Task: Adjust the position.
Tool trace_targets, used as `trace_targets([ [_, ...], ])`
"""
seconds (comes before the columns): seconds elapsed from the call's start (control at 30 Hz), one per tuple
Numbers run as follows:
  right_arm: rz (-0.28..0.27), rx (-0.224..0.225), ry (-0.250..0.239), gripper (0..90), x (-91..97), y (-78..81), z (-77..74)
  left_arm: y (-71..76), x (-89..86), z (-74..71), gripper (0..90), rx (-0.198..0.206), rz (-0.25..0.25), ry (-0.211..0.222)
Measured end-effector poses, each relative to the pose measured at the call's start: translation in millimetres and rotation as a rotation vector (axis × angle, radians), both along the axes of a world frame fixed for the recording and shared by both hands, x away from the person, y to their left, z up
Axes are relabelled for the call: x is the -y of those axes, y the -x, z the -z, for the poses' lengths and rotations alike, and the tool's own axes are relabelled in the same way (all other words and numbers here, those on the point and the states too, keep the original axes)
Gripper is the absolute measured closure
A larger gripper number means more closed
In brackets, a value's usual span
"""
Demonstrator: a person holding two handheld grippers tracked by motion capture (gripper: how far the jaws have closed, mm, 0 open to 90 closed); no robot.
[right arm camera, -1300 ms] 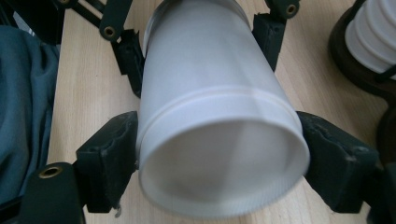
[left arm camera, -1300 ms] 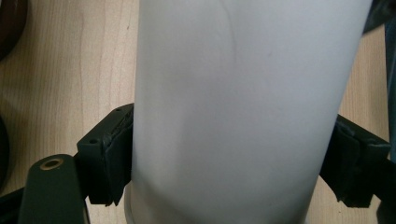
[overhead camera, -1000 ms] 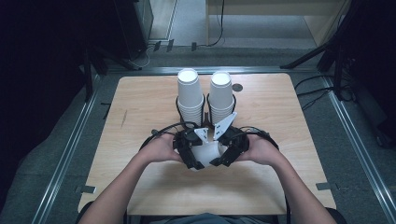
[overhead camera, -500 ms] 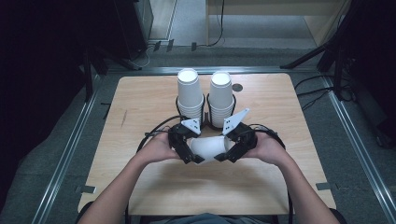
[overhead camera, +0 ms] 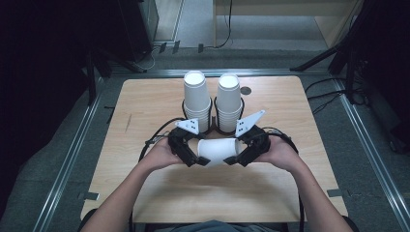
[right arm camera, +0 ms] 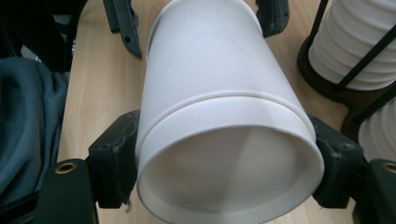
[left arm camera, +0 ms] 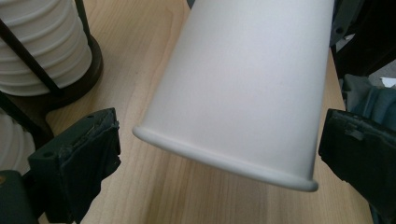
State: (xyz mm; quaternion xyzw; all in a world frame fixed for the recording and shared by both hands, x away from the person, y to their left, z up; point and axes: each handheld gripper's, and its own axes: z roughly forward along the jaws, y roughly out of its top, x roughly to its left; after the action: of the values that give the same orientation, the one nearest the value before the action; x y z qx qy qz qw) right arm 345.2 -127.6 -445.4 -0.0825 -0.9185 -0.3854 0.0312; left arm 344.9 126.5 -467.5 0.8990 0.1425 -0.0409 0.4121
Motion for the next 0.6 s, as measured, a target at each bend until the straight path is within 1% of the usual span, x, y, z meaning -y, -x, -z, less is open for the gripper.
trace_targets([
  [0.07,-0.001,-0.002,-0.009,23.4,0.6,0.3,-0.8,0.5,0.4,0.7,0.0,-0.002,0.001,0.006],
  [0.13,-0.001,0.001,-0.032,23.4,2.2,-0.2,-2.9,1.9,2.0,2.4,0.0,-0.003,0.012,0.006],
  [0.17,-0.002,-0.006,-0.039,23.4,2.6,0.0,-3.6,2.4,2.8,2.9,0.0,-0.005,0.013,0.006],
  [0.3,-0.006,-0.009,-0.071,23.4,3.4,0.3,-7.2,3.5,6.1,4.2,0.0,-0.007,0.022,0.008],
  [0.47,-0.017,-0.014,-0.099,23.4,1.2,1.8,-10.8,4.9,7.4,1.9,0.0,-0.005,0.022,0.039],
  [0.5,-0.014,-0.015,-0.097,23.4,0.3,2.2,-10.6,5.4,7.6,0.9,0.0,0.005,0.023,0.038],
  [0.53,-0.020,-0.018,-0.098,23.4,-0.5,2.1,-10.2,6.4,8.1,0.0,0.0,0.006,0.024,0.038],
  [0.57,-0.022,-0.019,-0.102,23.4,-1.0,2.1,-9.9,6.4,8.1,0.0,2.4,0.006,0.024,0.038],
  [0.6,-0.028,-0.025,-0.105,23.5,-1.6,1.8,-9.4,8.8,7.5,-1.9,5.6,0.035,0.036,0.033],
])
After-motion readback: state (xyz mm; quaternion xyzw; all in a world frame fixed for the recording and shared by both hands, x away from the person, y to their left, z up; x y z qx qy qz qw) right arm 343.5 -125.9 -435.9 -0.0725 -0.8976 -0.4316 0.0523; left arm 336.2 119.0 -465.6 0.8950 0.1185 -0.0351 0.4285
